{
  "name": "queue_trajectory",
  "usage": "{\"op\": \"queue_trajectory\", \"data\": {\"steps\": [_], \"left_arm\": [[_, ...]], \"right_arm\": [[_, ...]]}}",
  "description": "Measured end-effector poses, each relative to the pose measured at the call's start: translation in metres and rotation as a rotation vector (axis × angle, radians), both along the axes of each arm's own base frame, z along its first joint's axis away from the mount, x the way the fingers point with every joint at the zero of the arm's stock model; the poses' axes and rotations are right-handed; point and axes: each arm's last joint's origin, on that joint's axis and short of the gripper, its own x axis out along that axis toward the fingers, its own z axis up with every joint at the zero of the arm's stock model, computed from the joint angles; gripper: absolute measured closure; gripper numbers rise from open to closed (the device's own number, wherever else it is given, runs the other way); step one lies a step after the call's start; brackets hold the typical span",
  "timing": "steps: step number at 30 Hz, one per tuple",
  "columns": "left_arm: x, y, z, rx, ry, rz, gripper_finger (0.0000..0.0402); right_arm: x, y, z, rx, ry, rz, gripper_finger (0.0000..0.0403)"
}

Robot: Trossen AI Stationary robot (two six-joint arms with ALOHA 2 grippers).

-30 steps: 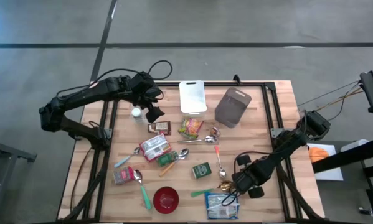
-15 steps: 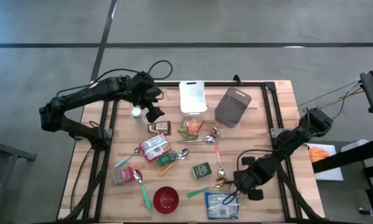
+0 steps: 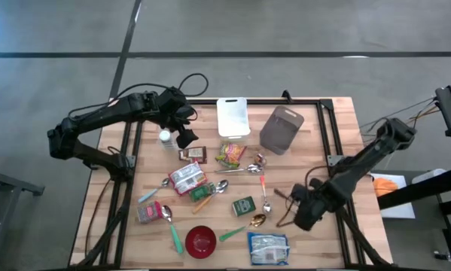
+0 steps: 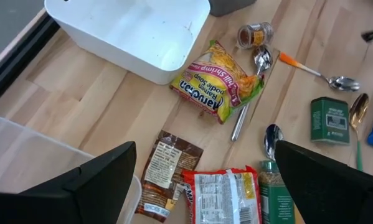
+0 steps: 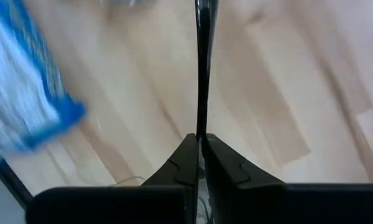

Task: Pick & Place Food Item
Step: Put the black spoon into the black bin

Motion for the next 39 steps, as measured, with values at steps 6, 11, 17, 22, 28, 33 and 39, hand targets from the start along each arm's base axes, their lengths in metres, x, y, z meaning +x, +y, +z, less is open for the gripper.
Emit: {"op": "queue_trajectory", "data": {"steps": [6, 11, 17, 22, 28, 33, 39], "left_arm": [[0.0, 0.0, 0.0, -0.036, -0.007, 0.055, 0.0014], [0.0, 0.0, 0.0, -0.046, -0.009, 0.07, 0.0014], [0.0, 0.0, 0.0, -0.046, -0.009, 0.07, 0.0014], [-0.001, 0.0, 0.001, -0.045, -0.012, 0.069, 0.0014], [-0.006, -0.003, 0.005, -0.058, -0.02, 0.059, 0.0014], [-0.012, -0.005, 0.008, -0.055, -0.027, 0.058, 0.0014], [-0.015, -0.007, 0.011, -0.05, -0.032, 0.052, 0.0014]], "right_arm": [[-0.001, -0.025, 0.025, 0.022, -0.216, -0.45, 0.0392], [0.002, -0.051, 0.04, 0.006, -0.459, -0.82, 0.0392], [0.013, -0.086, 0.046, -0.046, -0.54, -1.045, 0.0392], [0.027, -0.122, 0.047, -0.068, -0.52, -1.078, 0.0392], [0.029, -0.168, 0.048, -0.076, -0.447, -1.075, 0.0392], [0.025, -0.197, 0.048, -0.054, -0.396, -1.069, 0.0392], [0.021, -0.214, 0.045, -0.03, -0.368, -1.105, 0.0392]]}}
